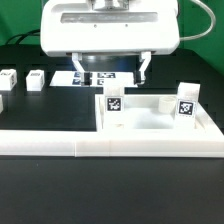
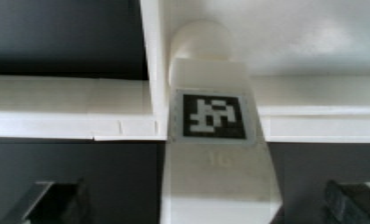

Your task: Assemble square table

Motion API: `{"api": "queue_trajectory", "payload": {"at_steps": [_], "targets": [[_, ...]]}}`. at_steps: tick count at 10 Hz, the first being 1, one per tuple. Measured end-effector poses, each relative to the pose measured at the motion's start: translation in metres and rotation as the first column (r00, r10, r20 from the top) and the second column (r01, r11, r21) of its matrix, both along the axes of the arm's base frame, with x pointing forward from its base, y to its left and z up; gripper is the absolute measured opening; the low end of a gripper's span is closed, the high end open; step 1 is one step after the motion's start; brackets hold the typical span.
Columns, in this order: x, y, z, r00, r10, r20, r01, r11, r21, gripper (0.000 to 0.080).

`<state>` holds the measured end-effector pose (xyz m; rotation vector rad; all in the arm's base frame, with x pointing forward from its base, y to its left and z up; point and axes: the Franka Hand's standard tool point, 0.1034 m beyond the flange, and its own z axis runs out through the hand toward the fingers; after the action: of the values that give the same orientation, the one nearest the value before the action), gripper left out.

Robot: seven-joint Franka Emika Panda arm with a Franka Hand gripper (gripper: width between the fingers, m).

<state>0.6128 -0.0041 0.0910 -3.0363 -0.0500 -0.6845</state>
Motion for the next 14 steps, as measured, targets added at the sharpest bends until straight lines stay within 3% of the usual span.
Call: {"api": "queue_trajectory", "payload": {"at_steps": [2, 3, 4, 6, 9, 11, 14], "targets": [[0.013, -0.002, 0.004, 0.997, 0.006, -0.083, -0.004, 1.0, 0.029, 0.0649], [0.014, 0.001, 0.002, 0.994, 0.013, -0.11, -0.008, 0.999, 0.039, 0.0649], [0.008, 0.009, -0.002, 0.975, 0.015, -0.22, 0.002, 0.997, 0.077, 0.0649], [0.016, 0.015, -0.006, 0.956, 0.03, -0.292, 0.001, 0.995, 0.105, 0.0649], [0.014, 0.005, -0.019, 0.954, 0.011, -0.299, 0.019, 0.995, 0.096, 0.0649], [0.015, 0.011, -0.012, 0.949, -0.007, -0.316, 0.038, 0.995, 0.092, 0.0649], [0.009, -0.002, -0.016, 0.95, -0.007, -0.313, 0.034, 0.996, 0.081, 0.0649]]}}
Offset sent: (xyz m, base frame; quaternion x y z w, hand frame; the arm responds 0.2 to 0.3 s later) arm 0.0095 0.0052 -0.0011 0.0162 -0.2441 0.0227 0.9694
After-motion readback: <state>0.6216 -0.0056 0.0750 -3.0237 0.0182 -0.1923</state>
